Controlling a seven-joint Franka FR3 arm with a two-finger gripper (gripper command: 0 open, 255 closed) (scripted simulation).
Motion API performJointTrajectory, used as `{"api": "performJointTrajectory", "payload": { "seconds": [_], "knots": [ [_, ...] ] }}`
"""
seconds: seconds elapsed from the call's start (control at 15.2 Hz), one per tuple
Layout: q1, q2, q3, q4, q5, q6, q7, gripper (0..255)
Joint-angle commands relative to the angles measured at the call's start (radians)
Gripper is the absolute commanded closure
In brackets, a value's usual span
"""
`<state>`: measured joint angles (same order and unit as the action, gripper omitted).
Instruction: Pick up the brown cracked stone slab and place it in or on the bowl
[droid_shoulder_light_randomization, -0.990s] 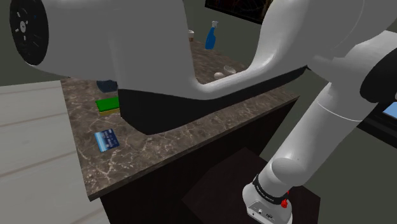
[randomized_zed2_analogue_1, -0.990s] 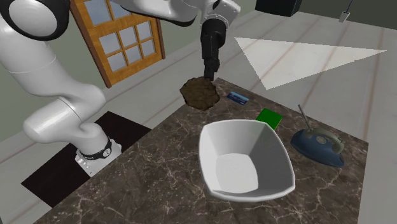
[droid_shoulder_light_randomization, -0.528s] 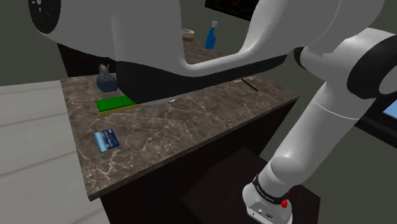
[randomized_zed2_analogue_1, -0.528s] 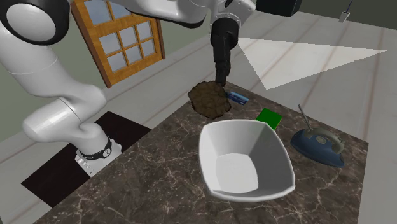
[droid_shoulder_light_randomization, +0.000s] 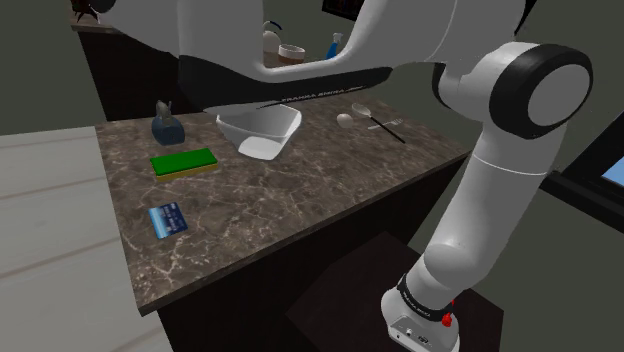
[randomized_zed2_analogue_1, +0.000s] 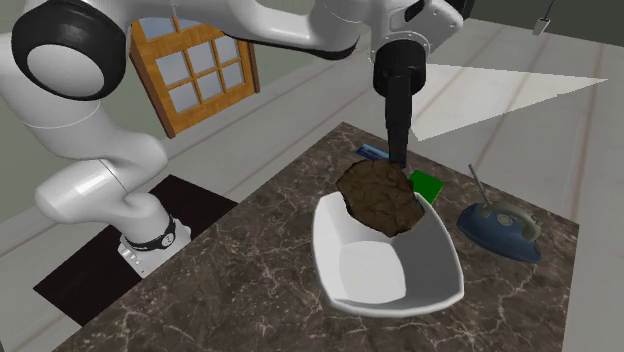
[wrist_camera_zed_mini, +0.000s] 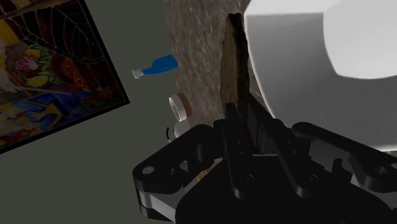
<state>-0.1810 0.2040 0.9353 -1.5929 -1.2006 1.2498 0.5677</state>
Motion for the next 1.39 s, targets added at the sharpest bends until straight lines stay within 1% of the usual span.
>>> {"api": "performJointTrajectory", "payload": {
  "seconds": [0.0, 0.53, 1.06, 1.32],
  "knots": [
    [-0.002, 0.048, -0.020, 0.050, -0.049, 0.014, -0.030, 255],
    [-0.018, 0.053, -0.023, -0.039, -0.033, 0.059, 0.052, 255],
    [-0.023, 0.075, -0.028, -0.115, -0.033, 0.097, 0.135, 255],
    [-0.023, 0.075, -0.028, -0.115, -0.032, 0.097, 0.135, 255]
  ]
}}
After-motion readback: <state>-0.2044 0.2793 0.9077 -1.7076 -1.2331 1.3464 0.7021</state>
